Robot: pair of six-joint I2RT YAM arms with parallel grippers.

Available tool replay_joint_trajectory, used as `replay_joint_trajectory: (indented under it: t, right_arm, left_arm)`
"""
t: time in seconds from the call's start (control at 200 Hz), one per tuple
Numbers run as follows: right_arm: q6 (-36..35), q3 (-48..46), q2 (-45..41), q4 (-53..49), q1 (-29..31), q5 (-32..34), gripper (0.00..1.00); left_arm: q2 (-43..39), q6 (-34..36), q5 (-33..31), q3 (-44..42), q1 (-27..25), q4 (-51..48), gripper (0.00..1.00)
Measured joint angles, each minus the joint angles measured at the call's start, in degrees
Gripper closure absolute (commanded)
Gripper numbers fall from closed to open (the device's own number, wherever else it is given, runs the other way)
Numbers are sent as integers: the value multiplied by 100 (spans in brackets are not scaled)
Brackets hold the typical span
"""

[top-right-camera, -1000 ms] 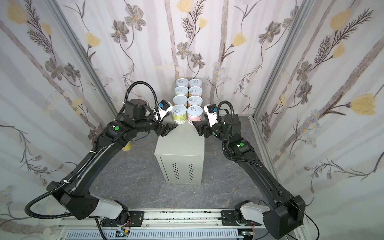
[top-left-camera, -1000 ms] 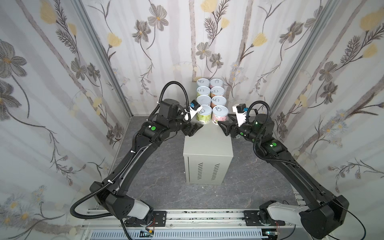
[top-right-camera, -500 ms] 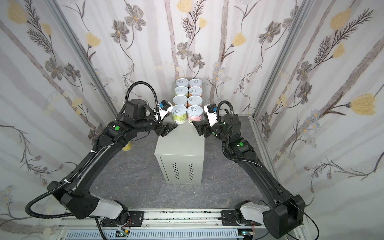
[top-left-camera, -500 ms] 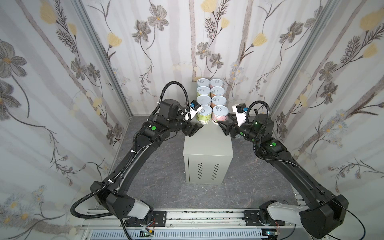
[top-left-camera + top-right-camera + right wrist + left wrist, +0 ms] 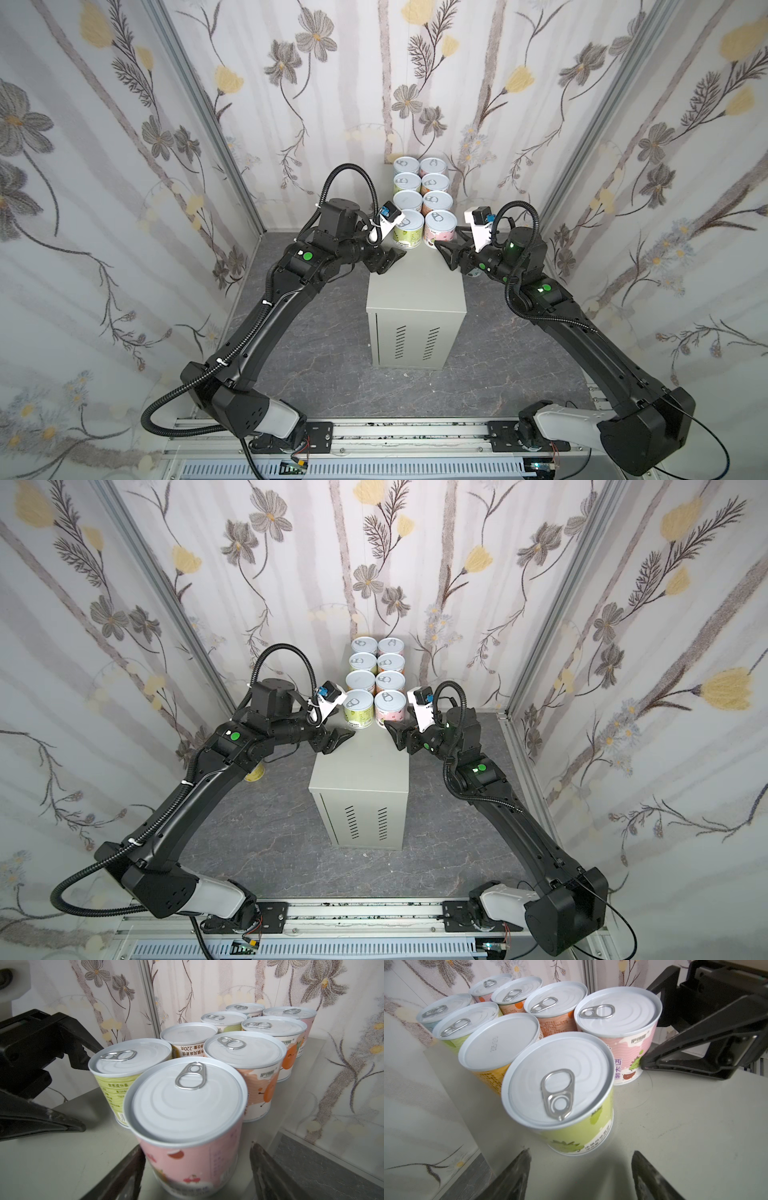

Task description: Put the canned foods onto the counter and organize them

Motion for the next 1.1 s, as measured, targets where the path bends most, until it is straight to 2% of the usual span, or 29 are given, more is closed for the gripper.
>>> replay_joint_trajectory:
  t: [1.099]
  right_arm:
    - [15,0,131,238,0,-103,22]
  left_arm:
    - [72,2,-2,0,0,-20,24]
